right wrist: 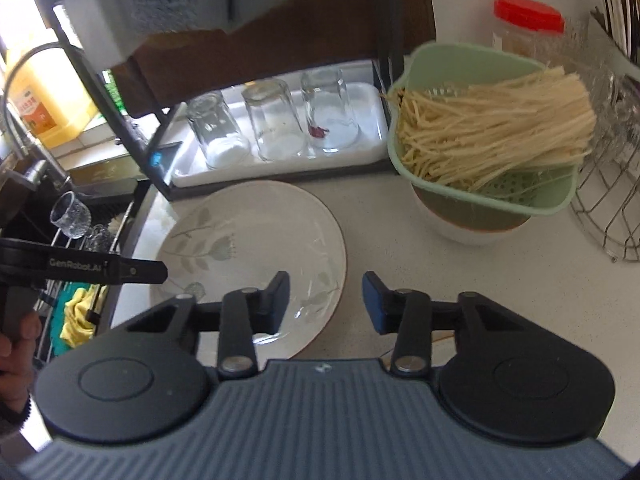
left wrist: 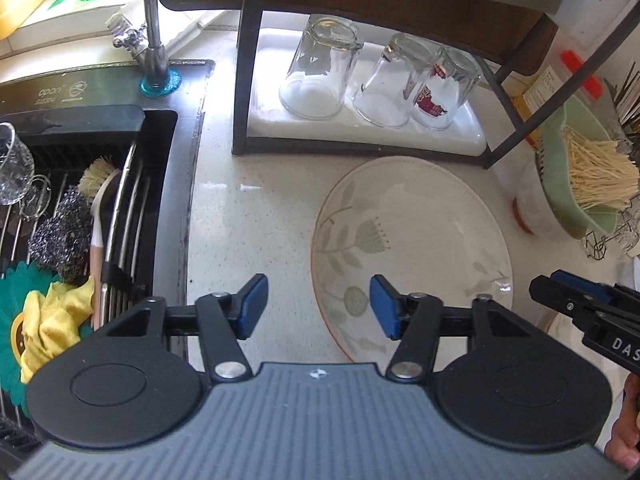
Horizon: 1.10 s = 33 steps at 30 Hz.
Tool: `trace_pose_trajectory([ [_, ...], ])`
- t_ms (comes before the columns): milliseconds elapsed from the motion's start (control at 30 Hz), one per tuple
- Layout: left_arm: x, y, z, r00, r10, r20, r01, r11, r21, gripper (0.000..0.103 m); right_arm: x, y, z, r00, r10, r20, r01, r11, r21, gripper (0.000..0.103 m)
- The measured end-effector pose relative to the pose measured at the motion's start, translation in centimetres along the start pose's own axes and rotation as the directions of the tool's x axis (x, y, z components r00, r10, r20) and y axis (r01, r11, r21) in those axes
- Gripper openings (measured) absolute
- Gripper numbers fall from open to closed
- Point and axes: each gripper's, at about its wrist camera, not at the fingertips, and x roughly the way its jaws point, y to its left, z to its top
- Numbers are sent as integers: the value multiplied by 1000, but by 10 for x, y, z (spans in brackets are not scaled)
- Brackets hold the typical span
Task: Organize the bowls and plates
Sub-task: 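Close both tools on the orange-rimmed plate rim and lift it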
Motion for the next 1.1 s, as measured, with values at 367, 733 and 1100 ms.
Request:
trace_pose_trajectory([
  [367, 31, 6, 22, 999, -17, -50, 18, 1000, 20, 29, 42, -8, 6, 995, -30, -98, 38, 996, 78, 18],
  [733, 44, 5, 30, 995, -57, -83, 57, 998, 1, 16, 59, -13, 11, 994, 12, -113, 1, 994, 110, 11],
  [1100, 35, -2, 26, 987, -120, -104, 111, 990, -86, 16, 50, -28, 15, 993, 15, -117, 1, 991, 136, 11],
])
